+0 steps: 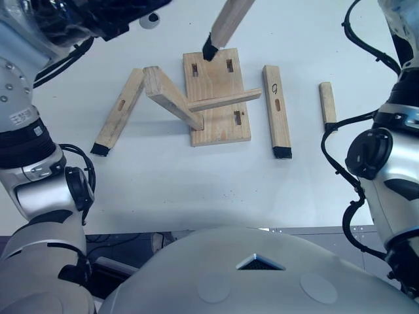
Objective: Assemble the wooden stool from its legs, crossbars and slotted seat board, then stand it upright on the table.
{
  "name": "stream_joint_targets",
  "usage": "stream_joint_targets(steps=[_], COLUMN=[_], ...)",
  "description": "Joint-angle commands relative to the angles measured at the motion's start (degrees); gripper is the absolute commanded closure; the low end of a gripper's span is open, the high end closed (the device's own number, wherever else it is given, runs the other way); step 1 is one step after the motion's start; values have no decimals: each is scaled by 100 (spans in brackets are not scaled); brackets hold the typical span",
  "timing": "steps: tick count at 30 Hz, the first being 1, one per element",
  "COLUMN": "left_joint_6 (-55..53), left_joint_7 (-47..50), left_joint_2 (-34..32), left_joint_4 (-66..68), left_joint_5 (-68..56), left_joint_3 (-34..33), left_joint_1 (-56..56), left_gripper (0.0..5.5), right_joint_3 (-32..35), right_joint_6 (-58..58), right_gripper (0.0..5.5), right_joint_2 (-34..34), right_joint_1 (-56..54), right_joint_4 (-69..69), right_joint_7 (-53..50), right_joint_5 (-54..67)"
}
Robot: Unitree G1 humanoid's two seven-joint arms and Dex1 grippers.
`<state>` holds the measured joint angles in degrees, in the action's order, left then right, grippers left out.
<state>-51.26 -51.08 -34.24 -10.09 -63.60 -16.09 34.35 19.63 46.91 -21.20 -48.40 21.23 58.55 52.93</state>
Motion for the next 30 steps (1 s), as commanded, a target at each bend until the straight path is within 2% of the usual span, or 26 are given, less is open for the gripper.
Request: stream_joint_targets(steps=[1, 10, 20, 30], left_joint_6=[-93, -49, 39, 29], left_joint_7=[286, 388, 441, 556], left_joint_2=[-17, -28, 55, 183], left_joint_4=[114, 123, 75, 89], left_joint_5=[-143, -64, -47, -57], left_joint_3=[-183, -80, -100, -16], left_joint_1=[60, -27, -213, -285], left_gripper=[196, 196, 196, 196], right_joint_3=[-221, -969, -966, -1176], right_joint_6=[-143, -867, -705, -543], right_gripper=[343, 343, 344, 344], right_joint_2=[-297, -273, -696, -757], right_joint_1=[613, 1615, 1475, 1666], right_joint_4=[-460, -761, -908, -1011], right_joint_7=[161, 378, 601, 781], right_joint_5=[-322, -1196, -1109, -1110])
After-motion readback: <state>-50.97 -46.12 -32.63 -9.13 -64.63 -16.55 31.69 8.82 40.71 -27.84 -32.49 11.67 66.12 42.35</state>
